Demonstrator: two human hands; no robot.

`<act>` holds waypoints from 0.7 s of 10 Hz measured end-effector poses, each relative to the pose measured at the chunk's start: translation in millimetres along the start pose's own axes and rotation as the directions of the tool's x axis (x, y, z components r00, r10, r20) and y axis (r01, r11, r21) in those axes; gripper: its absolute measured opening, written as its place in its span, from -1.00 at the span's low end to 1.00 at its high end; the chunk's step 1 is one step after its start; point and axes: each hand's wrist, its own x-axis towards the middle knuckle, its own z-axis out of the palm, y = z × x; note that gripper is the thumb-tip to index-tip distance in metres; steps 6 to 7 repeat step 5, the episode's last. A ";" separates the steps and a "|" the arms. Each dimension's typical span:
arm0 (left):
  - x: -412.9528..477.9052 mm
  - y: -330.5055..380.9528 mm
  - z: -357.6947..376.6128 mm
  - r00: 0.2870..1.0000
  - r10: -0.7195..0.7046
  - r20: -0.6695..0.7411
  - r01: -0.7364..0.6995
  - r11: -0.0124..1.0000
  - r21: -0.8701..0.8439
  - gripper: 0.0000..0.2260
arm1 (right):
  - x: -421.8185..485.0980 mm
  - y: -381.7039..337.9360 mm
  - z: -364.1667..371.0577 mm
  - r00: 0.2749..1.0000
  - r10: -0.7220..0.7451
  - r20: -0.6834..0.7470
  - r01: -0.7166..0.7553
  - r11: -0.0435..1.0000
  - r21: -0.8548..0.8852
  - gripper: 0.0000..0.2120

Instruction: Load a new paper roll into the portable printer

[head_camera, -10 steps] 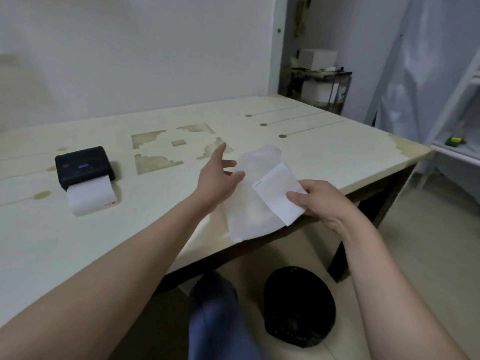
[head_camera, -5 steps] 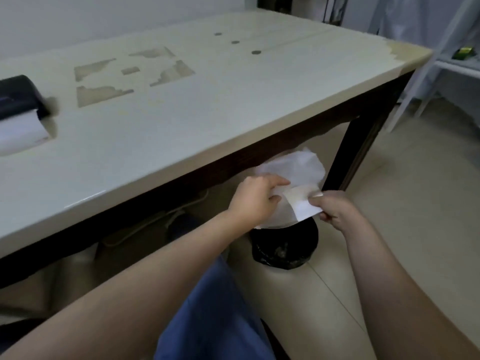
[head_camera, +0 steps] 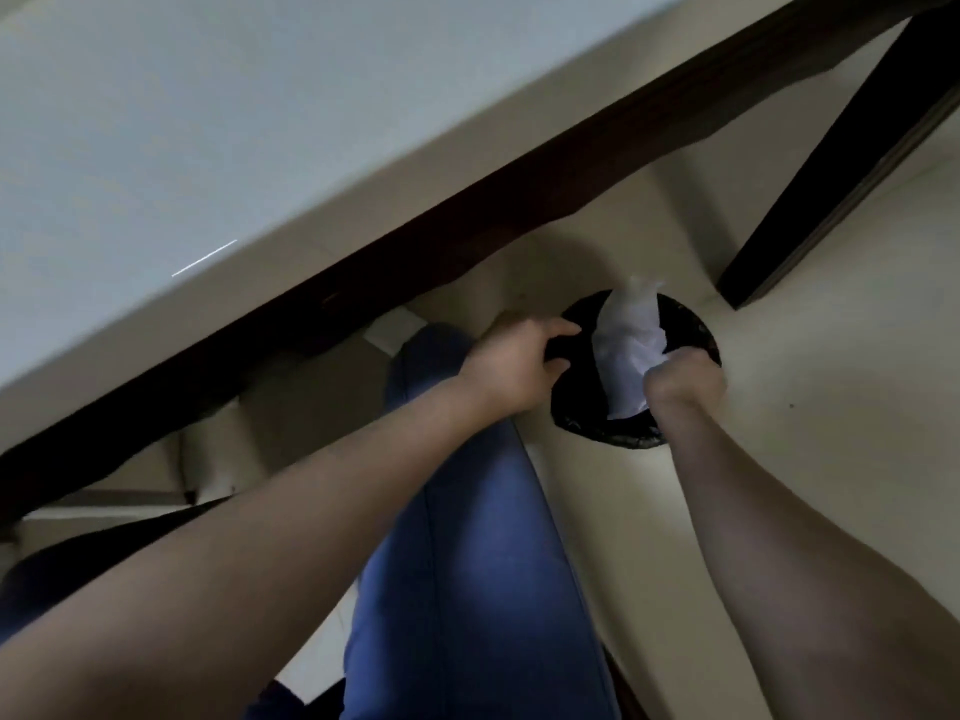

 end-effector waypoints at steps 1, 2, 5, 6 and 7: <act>5.2 -9.0 2.3 1.000 -0.005 -0.008 0.005 1.000 0.003 -0.65 | 6.0 -7.3 28.5 0.926 0.166 0.338 -0.112 0.979 -0.172 -0.28; 10.7 -20.7 0.3 1.000 -0.006 -0.005 0.006 1.000 -0.007 -0.65 | 4.0 -11.3 41.4 0.908 0.256 0.332 -0.224 0.966 -0.132 -0.21; -31.5 -23.9 -26.3 0.992 0.052 -0.112 -0.066 0.990 -0.125 -0.65 | -20.1 -7.3 25.0 0.998 0.049 -0.032 -0.029 0.889 0.457 -0.74; -31.5 -23.9 -26.3 0.992 0.052 -0.112 -0.066 0.990 -0.125 -0.65 | -20.1 -7.3 25.0 0.998 0.049 -0.032 -0.029 0.889 0.457 -0.74; -31.5 -23.9 -26.3 0.992 0.052 -0.112 -0.066 0.990 -0.125 -0.65 | -20.1 -7.3 25.0 0.998 0.049 -0.032 -0.029 0.889 0.457 -0.74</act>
